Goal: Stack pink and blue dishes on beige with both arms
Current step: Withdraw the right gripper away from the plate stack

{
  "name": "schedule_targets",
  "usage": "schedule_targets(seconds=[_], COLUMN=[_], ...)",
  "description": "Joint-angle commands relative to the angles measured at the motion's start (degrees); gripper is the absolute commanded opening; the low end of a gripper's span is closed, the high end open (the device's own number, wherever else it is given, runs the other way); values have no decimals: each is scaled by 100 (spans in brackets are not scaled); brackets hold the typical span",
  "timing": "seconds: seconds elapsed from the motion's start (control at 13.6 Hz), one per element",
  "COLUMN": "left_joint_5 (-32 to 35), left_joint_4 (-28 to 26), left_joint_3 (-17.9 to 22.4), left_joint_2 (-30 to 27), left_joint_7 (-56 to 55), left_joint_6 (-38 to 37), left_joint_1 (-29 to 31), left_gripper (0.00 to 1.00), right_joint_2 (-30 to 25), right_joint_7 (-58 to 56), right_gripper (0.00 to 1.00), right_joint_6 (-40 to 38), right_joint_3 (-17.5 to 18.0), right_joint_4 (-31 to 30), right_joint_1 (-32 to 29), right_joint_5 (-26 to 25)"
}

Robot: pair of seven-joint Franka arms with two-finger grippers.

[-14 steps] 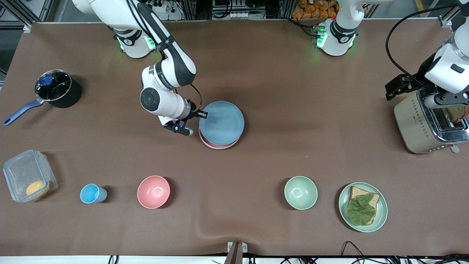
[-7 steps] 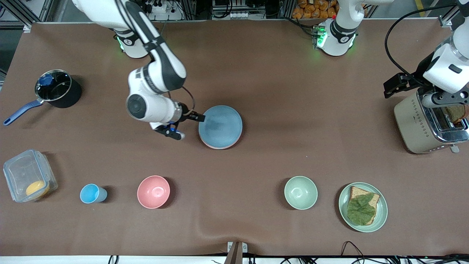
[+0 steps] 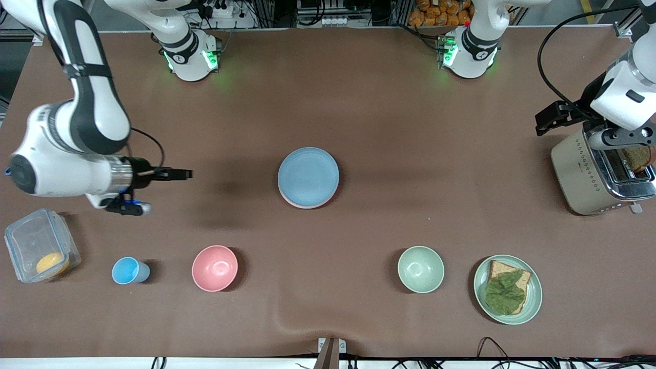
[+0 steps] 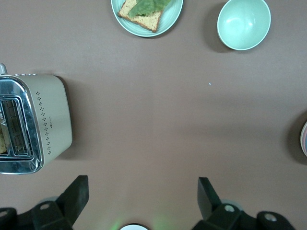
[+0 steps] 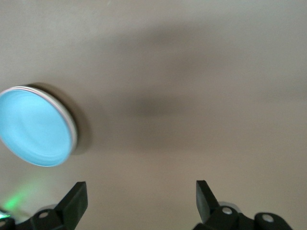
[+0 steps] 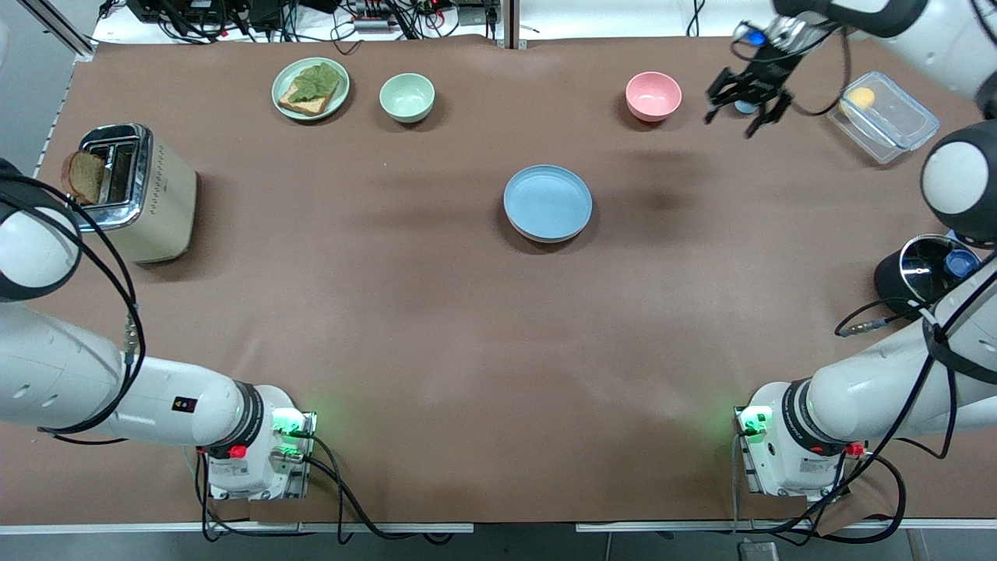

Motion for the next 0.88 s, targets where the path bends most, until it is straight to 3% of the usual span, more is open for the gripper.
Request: schedule_targets(seconds=[0.0,0.29,0.44,0.81], left_joint_5=[-108,-205,-205,-205], left_joint_4=[-31,-31,-31,-127], left_joint_3=[21,21,21,29], left_joint_2=[-89,-89,-168,-379], left_joint_7=[-16,-16,-25,19], left_joint_6=[-82,-83,-83,-136], left_joint_1=[-11,6,-11,7], left_gripper=[100,100,100,100], right_joint_2=[-855,-1526,-1518,-1500], right_joint_7=[-535,-1030,-1057,-1083], right_gripper=[100,100,100,100], right_joint_6=[-109,-423,-872,-1137], right_joint_3=[118,136,206,188], right_joint_4=[-33,281,800,1233], right_joint_1=[-132,-457,-598,-554], right_joint_5=[-921,-1705,-1759,-2076])
